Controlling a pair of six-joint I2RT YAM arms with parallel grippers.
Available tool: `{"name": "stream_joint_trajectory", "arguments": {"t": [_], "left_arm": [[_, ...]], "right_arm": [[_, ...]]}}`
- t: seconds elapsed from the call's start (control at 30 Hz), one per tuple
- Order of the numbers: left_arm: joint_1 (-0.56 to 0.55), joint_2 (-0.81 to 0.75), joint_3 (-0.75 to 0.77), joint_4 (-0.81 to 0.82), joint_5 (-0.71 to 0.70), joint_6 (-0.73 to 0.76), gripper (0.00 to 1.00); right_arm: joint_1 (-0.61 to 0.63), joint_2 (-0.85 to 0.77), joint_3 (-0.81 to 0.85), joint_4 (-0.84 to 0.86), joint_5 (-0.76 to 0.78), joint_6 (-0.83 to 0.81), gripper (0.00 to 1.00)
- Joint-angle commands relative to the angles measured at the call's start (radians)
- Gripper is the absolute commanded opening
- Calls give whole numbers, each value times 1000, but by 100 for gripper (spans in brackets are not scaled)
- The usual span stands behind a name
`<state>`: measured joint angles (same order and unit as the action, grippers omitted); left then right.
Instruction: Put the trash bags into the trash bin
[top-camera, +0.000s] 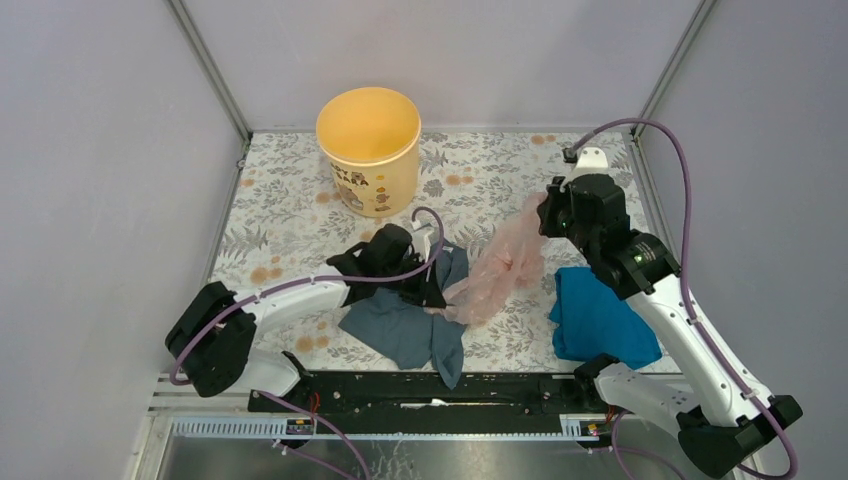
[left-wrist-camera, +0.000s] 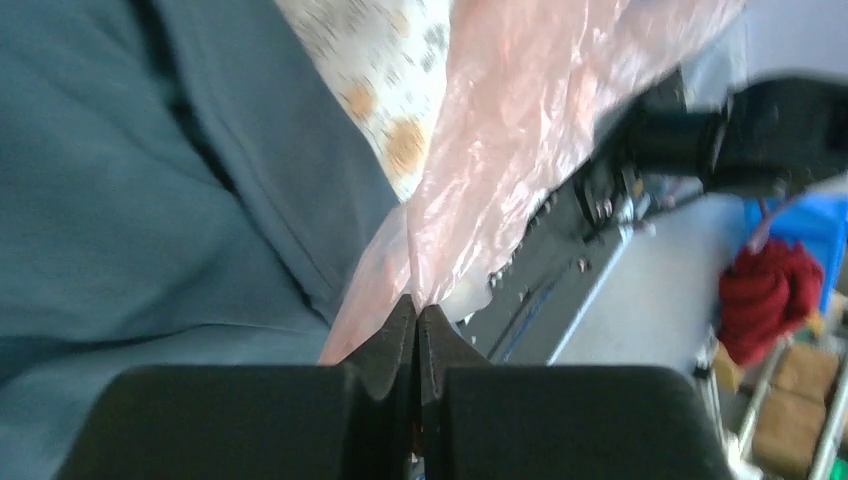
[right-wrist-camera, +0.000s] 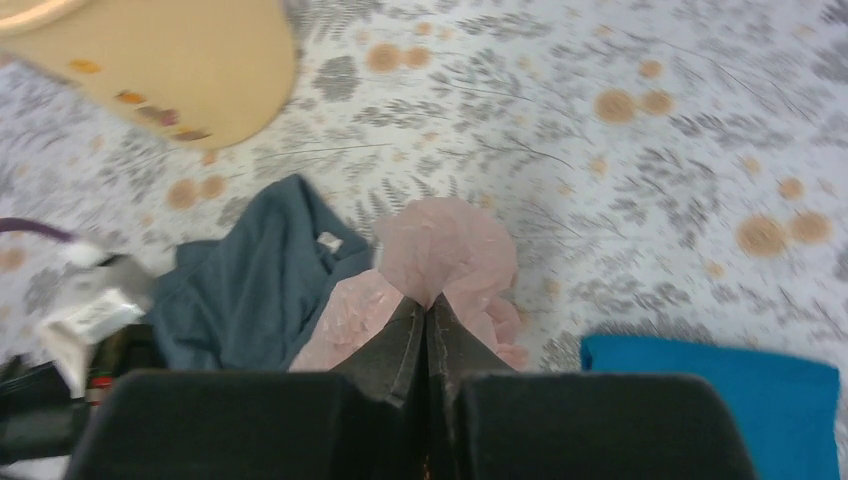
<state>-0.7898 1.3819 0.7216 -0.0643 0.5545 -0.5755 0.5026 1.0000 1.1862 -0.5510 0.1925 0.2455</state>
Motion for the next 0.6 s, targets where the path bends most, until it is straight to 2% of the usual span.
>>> {"name": "stream_joint_trajectory", "arguments": {"t": [0.0,0.17,0.27,0.4,0.47,0.53,0.57], "left_arm": [[4,-5,210,-185,-339,-7,0],[-3,79,402,-211,-495,-71,0],[-3,174,530,-246,-539,-134,0],[48,378,810,-361,-541,-221,0],[87,462,1055,-390,-543,-150,0],[49,499,1369,-445,-652,2,0],[12,484,1470,-420,-683,96,0]], "right_arm": [[1,-49,-62,-42,275,135,2],[-33,-27,-113,-42,327,206,0],[-132,47,-103,-41,242,247,0],[-313,241,-20,7,82,283,0],[-427,402,195,-50,-68,252,0],[-449,513,586,-226,-101,148,0],[-440,514,768,-224,-120,99,0]]}}
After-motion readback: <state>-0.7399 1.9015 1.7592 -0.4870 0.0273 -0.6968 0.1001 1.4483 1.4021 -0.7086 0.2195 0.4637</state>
